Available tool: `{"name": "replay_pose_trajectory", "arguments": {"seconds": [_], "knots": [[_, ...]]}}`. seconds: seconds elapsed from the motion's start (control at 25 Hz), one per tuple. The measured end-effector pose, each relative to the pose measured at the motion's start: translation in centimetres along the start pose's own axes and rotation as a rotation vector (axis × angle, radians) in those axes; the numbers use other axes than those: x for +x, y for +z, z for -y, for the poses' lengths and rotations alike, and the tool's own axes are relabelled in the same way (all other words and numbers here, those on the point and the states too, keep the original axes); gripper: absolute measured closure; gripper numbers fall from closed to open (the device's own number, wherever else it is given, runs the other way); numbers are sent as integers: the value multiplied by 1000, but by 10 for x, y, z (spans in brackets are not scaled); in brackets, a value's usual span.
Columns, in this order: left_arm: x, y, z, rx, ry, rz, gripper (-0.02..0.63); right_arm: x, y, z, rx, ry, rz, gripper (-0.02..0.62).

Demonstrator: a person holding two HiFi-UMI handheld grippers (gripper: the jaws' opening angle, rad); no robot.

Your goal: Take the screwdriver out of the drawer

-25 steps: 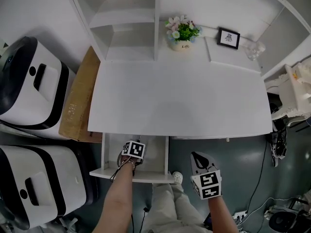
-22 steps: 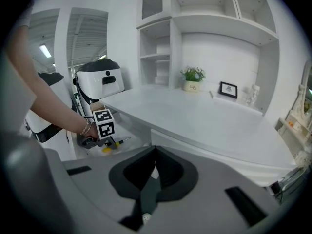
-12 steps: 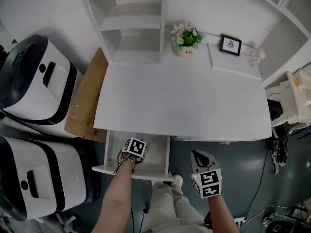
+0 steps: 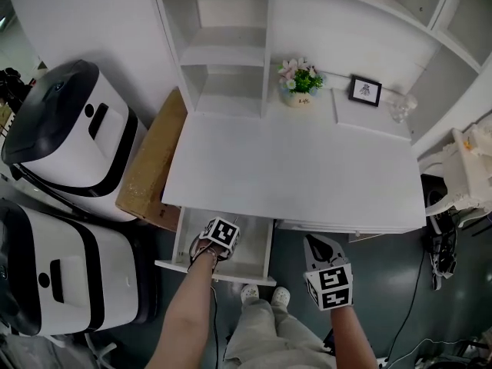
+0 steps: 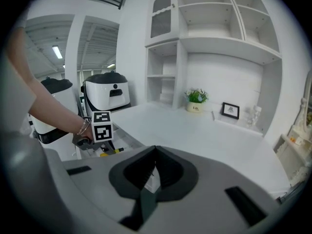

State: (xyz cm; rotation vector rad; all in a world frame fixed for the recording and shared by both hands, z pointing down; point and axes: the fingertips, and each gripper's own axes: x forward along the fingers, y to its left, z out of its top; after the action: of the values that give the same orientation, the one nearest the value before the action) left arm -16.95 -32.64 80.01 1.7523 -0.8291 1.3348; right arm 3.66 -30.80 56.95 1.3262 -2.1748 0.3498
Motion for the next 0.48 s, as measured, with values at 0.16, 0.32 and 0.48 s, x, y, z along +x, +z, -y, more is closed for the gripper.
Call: {"name": "replay_pose_trajectory", "arguments": {"seconds": [0.16, 0.32, 0.48], "knots": [[-15, 1, 5, 11, 3, 7, 526, -10, 15, 5, -13, -8, 37, 589], [-31, -7, 12, 5, -5, -20, 526, -19, 33, 12, -16, -22, 78, 589], [-52, -12, 21, 11, -17, -4, 526, -27, 52, 18, -23, -29, 127, 589]]}}
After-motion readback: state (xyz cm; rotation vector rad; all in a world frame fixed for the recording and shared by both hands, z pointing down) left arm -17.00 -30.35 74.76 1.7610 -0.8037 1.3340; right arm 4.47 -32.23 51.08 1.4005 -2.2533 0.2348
